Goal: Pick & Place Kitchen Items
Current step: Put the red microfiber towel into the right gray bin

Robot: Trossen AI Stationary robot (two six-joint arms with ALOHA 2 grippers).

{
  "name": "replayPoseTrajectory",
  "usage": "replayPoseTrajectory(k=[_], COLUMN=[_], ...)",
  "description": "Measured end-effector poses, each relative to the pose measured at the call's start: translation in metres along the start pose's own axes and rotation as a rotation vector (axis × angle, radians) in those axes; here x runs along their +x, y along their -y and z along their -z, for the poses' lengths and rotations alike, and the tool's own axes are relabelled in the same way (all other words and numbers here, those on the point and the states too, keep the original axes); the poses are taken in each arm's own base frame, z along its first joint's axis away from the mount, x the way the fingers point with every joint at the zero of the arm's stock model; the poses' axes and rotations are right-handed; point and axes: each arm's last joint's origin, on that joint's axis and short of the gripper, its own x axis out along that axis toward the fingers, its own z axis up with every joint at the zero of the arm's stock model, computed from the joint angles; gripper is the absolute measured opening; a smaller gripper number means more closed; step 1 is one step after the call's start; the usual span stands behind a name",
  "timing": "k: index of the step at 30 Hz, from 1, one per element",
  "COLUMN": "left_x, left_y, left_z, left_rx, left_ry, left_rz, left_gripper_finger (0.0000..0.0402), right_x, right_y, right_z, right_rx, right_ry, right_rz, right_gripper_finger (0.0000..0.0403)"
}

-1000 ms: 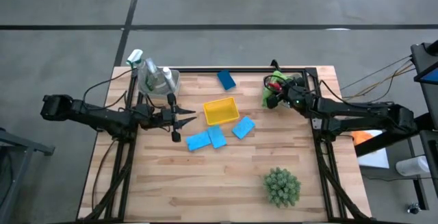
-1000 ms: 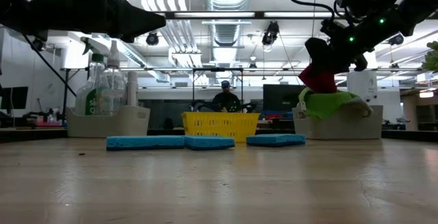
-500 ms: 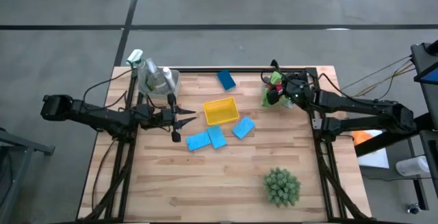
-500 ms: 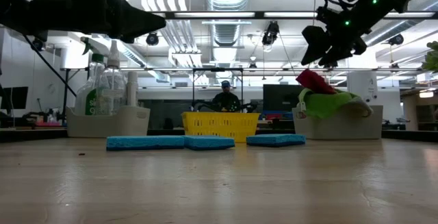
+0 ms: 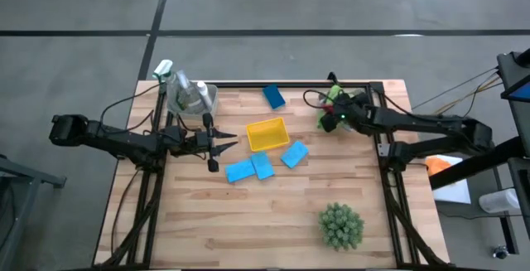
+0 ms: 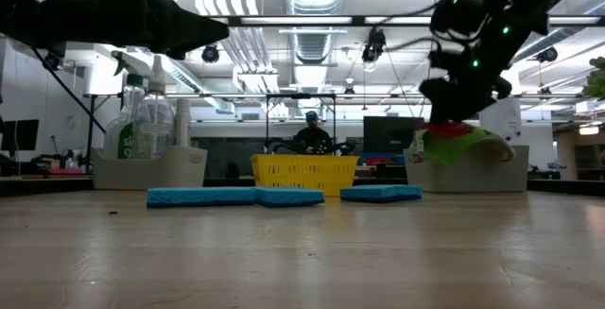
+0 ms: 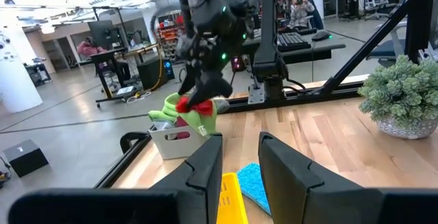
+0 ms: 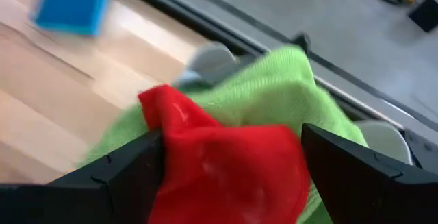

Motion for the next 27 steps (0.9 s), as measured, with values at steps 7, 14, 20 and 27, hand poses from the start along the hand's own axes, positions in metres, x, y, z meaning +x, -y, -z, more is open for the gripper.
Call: replayPoseTrajectory(k=[7, 14, 20, 27], left_x=[0.000, 0.000, 0.000, 0.000], left_y=[0.000, 0.000, 0.000, 0.000], left_z=[0.000, 0.000, 0.000, 0.000], left_rx=[0.000, 0.000, -0.003, -0.002], left_ry=[0.000, 0.000, -0.001, -0.004], left_rz=[0.000, 0.000, 0.000, 0.001], left_gripper_finger=[0.0097, 0.0097, 0.0097, 0.0097], right_x=[0.029, 0.048, 0.030, -0.003], right_y=[-0.003, -0.007, -0.005, 0.006], right_z=[0.010, 0.017, -0.006, -0.027], right_rx=[-0.038, -0.049, 0.014, 0.078], right_ry=[-0.119, -0.212, -0.106, 0.029], right_rz=[0.088, 0.110, 0.072, 0.005], right_gripper_finger=[0.0331, 0.0331, 0.0331, 0.0331])
